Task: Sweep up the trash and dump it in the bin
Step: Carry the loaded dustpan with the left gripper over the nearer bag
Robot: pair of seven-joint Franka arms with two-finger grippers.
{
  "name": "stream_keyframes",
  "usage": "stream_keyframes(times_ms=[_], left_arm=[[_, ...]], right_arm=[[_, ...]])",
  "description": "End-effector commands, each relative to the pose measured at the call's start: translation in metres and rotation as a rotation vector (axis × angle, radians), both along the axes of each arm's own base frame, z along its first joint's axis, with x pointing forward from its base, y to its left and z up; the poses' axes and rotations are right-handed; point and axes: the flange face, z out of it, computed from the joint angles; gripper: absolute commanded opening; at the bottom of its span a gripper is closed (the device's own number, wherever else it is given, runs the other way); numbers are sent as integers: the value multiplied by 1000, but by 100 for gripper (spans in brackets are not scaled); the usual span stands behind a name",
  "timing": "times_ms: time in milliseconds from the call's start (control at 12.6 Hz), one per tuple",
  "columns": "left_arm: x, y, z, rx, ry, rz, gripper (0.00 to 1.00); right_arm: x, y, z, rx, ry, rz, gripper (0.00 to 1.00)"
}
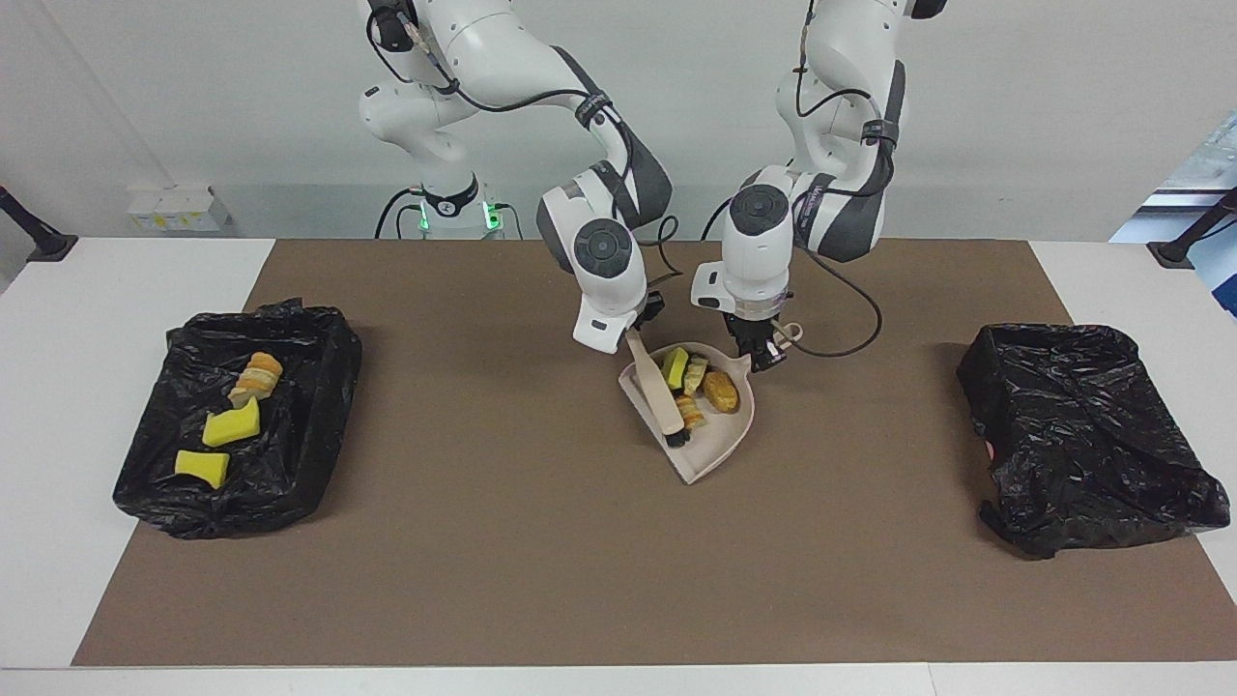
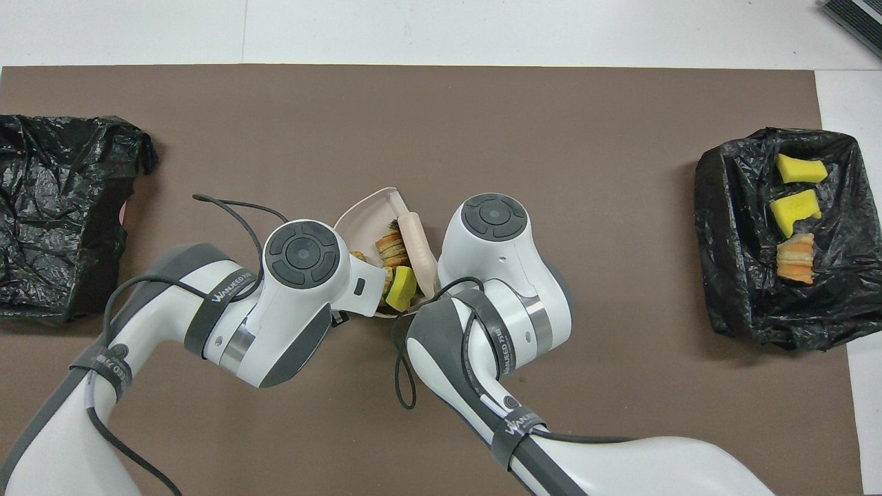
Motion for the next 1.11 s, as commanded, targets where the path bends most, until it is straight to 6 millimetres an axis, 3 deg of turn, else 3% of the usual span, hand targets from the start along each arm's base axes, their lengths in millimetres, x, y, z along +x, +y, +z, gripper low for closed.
stream_keyframes(times_ms=[0,316,475,791,1028], left_arm=[[3,19,-2,1,0,-75,0],[22,41,-2,-12,25,-247,0],[33,58,11,-16,15,-268,0],[52,122,56,-24,-22,-319,0],[61,197,90,-15,-29,-363,0]], right_arm=[[6,-27,21,45,7,-8,0],[1,-58,73,34,31,-21,0],[-12,-65,93,-9,62,-31,0],[-61,-31,91,-159,73,-191,0],[-114,13,58,-237,62,-258,0]])
